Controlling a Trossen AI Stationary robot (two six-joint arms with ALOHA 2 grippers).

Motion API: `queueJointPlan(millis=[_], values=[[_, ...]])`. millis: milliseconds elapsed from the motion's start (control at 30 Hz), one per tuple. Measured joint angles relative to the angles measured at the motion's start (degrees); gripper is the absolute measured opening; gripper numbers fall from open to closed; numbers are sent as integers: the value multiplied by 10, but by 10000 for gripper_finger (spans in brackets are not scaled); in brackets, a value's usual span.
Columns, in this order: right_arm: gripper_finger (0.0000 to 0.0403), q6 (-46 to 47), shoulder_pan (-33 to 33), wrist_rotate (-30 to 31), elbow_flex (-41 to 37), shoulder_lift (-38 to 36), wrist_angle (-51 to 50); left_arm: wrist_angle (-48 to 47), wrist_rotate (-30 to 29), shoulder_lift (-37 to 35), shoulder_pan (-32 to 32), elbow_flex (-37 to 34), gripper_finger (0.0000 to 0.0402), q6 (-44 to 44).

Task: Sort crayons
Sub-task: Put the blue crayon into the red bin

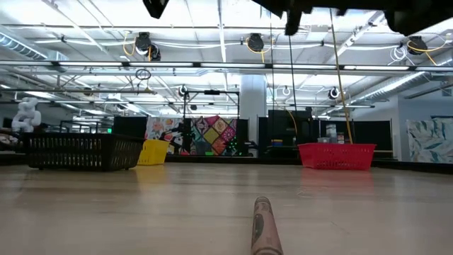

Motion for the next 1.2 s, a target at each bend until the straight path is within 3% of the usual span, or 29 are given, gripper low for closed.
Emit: queueJointPlan(millis=[300,567,700,1200], values=[[89,-15,-4,-1,50,27,-9,3,5,2,0,0,0,17],[89,-14,-13,-3,60,27,-8,7,9,7,1,0,0,19],[89,-12,-14,-33,60,27,-8,3,10,11,10,0,0,19],[89,31,-43,-25,61,27,-8,29,25,10,26,0,0,33]])
